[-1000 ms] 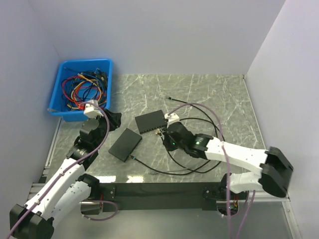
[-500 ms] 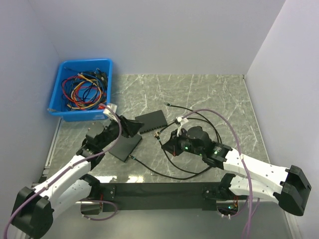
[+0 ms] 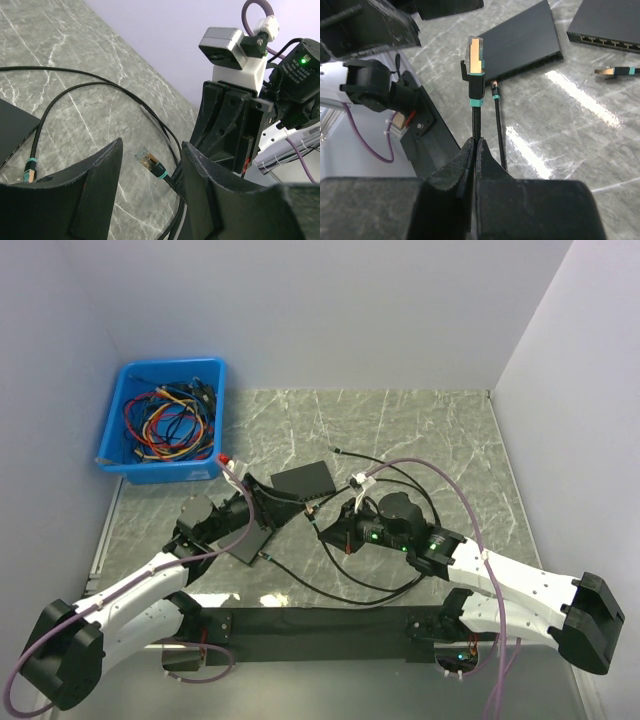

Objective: Insert the plug into the switch port

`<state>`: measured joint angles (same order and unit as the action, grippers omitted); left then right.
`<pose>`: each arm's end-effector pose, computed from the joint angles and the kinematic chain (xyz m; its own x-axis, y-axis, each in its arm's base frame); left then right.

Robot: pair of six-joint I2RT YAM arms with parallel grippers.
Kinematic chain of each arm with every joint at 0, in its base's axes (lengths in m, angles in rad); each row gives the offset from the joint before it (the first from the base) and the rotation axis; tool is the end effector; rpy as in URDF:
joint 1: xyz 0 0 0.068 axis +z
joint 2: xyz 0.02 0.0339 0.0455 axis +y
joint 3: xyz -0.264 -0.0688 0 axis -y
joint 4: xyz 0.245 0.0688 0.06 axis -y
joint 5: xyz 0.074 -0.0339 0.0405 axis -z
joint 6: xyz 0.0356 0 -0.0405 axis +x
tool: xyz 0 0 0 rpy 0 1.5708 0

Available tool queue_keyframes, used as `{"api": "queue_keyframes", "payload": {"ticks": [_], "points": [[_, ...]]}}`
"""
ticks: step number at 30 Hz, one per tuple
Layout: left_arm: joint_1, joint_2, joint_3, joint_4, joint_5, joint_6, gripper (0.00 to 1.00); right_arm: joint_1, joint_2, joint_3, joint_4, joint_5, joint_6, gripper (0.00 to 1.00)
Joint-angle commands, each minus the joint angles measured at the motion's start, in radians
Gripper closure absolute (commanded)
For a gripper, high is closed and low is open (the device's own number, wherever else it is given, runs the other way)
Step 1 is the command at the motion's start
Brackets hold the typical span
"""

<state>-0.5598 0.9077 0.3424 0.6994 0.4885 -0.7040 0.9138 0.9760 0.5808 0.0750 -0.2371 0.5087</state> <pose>0.1615 -0.1209 0.2551 -0.4722 -0.3786 -0.7960 0.7312 0.3362 -0.5936 0.1304 0.1828 0.2590 -0.6091 -0.0145 -0.7930 -0.6975 0.4857 0.5269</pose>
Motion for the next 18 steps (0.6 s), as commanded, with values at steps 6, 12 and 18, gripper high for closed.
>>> {"api": "queue_keyframes", "payload": {"ticks": [6,12,18], "points": [[-0.002,0.013,-0.026,0.123,0.021,-0.018,0.44,-0.016,-0.017,0.004,0.095,-0.076,0.03,1.0],[-0.002,0.066,-0.045,0.23,0.064,-0.069,0.44,-0.016,-0.003,-0.007,0.129,-0.096,0.047,1.0],[-0.003,0.057,-0.068,0.295,0.082,-0.101,0.5,-0.019,0.007,-0.027,0.183,-0.11,0.074,1.0]]}}
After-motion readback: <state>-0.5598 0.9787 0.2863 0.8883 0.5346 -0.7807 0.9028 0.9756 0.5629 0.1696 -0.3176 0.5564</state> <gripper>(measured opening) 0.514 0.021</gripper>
